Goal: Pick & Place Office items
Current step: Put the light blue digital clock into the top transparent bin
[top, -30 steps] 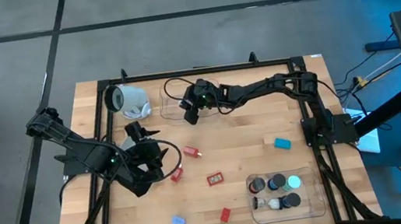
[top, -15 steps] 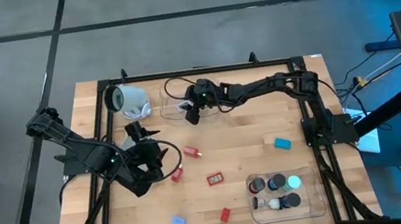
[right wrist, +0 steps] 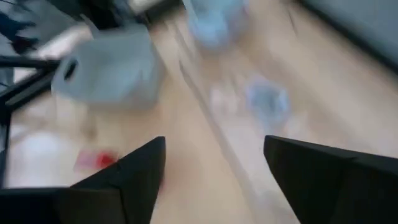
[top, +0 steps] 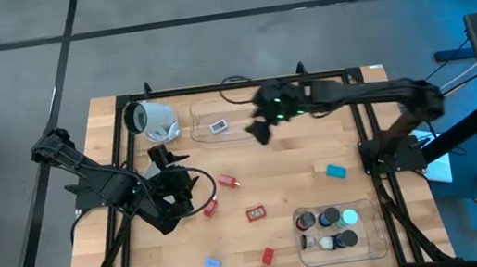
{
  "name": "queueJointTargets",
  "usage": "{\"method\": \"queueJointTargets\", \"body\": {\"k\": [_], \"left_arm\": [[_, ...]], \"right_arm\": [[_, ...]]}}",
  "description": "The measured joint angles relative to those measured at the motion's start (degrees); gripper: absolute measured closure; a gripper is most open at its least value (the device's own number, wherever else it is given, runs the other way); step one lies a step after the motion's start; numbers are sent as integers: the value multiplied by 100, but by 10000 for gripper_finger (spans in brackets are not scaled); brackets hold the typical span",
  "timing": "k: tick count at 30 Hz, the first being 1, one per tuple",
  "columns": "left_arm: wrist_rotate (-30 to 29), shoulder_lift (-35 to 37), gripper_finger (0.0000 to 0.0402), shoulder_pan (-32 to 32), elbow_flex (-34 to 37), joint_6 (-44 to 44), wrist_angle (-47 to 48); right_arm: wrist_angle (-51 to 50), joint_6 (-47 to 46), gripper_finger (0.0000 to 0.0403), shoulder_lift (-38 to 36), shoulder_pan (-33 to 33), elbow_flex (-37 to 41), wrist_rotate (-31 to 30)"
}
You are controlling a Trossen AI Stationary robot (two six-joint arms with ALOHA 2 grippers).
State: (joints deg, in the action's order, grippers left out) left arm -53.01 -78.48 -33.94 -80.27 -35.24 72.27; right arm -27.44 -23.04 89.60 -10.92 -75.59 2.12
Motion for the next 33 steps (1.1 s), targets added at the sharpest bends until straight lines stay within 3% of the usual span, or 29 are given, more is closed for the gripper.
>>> {"method": "queueJointTargets", "body": {"k": [3, 7, 12, 16, 21, 26, 29, 33], "left_arm": [[0, 0, 114, 1, 0, 1, 0], [-2, 0, 114, -1, 2, -2, -2], [-4, 0, 114, -1, 0, -6, -2], [2, 0, 114, 1, 0, -154, -2], [18, 0, 114, -1, 0, -243, 0], [-3, 0, 114, -1, 0, -251, 0], [-91, 0, 114, -1, 0, -254, 0], [-109, 0, 114, -1, 0, -256, 0]], "right_arm": [[-1672, -1022, 112, -597, 225, 0, -327], [-3655, -1873, 113, -1029, 684, 5, -1231], [-5233, -2453, 117, -1126, 1264, 55, -1637], [-5314, -2525, 117, -1128, 1540, 517, -1523], [-5159, -2423, 117, -1126, 1592, 1565, -700], [-3992, -2119, 117, -1124, 1594, 2615, 5], [-3260, -1936, 117, -1124, 1592, 3041, 114], [-3094, -1844, 117, -1124, 1564, 3395, -59]]}}
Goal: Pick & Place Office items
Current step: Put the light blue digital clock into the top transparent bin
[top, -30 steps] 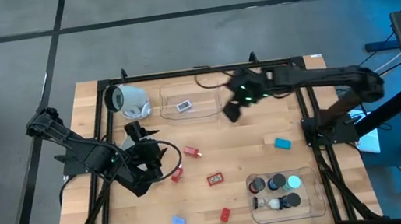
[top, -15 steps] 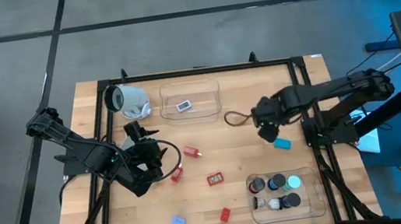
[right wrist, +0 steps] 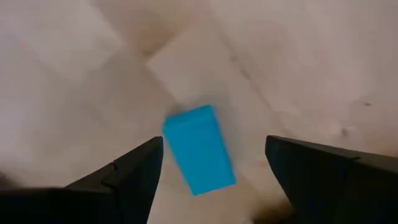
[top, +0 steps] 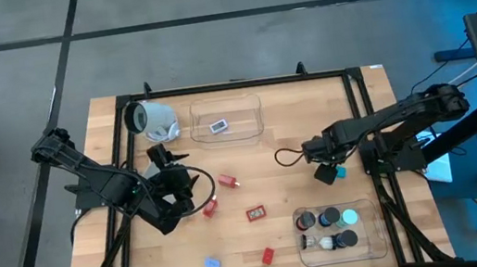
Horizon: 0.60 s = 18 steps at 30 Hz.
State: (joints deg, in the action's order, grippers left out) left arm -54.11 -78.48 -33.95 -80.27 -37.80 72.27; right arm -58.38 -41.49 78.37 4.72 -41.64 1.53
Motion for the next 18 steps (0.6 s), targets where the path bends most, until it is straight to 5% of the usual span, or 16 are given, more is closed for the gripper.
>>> {"method": "queueJointTargets", "body": {"k": [18], "left_arm": [[-22, 0, 114, 152, 0, -94, -19]], "right_arm": [[725, -47, 118, -7, -60, 501, 168]]}}
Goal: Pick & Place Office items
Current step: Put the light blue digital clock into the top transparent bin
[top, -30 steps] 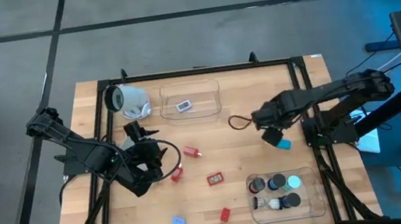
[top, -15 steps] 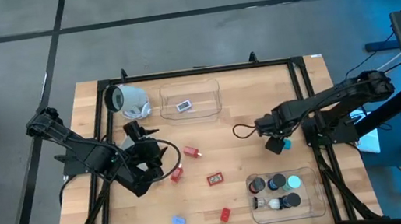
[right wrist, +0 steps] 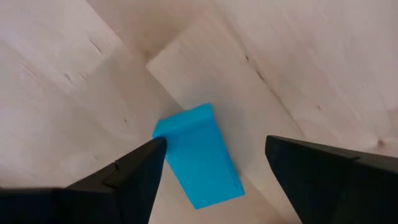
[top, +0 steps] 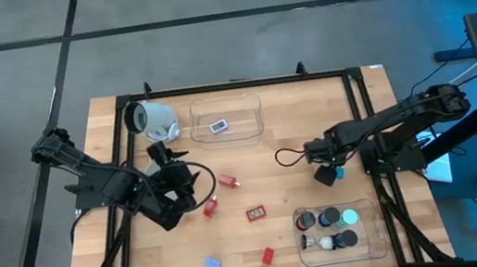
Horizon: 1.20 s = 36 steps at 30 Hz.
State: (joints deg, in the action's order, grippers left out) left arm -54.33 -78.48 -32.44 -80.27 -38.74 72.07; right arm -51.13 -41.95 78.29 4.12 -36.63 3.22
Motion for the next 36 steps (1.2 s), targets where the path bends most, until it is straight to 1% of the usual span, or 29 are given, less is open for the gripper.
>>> {"method": "queueJointTargets", "body": {"k": [4, 7, 11, 13, 17, 22, 28, 33, 36], "left_arm": [[2, 0, 114, 140, 1, 35, -1], [14, 0, 114, 267, 2, 35, 0], [186, 0, 114, 400, 0, 39, 0], [262, 0, 114, 444, 1, 36, -2], [343, 0, 114, 456, 0, 41, -2], [345, 0, 114, 443, 0, 57, 15], [343, 0, 114, 443, 0, 162, 15], [341, 0, 114, 443, 0, 394, 15], [313, 0, 114, 443, 0, 400, 15]], "right_arm": [[-27, 32, 118, 5, 0, -289, 17], [-106, 175, 118, 1, 0, -539, -83], [-90, 400, 118, -1, 0, -738, -188], [-180, 525, 118, -1, 15, -736, -203], [-541, 638, 118, 16, 100, -736, -505], [-538, 511, 118, 16, 233, -736, -165], [-344, 520, 118, 18, 470, -520, -208], [-264, 490, 118, 18, 551, -245, -259], [-32, 490, 118, 18, 549, -97, -244]]}}
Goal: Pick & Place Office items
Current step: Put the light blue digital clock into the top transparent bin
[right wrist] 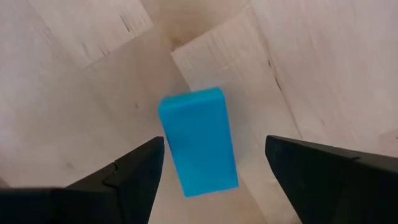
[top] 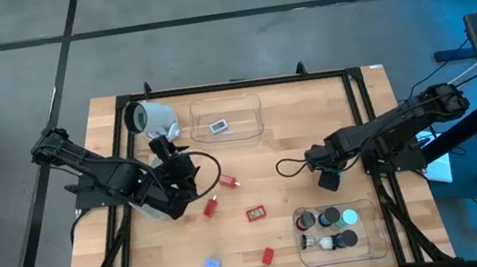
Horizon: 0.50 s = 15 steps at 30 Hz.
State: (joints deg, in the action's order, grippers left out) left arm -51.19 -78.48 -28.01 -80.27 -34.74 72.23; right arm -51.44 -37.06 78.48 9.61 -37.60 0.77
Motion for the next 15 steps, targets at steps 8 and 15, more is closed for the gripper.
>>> {"method": "queueJointTargets", "body": {"k": [8, 15], "left_arm": [[-13, 0, 114, 0, 1, 0, 1], [-14, 0, 114, 0, 1, 1, 2]], "right_arm": [[698, -5, 119, 0, 0, 405, -204], [755, -116, 172, -7, 0, 438, -113]]}}
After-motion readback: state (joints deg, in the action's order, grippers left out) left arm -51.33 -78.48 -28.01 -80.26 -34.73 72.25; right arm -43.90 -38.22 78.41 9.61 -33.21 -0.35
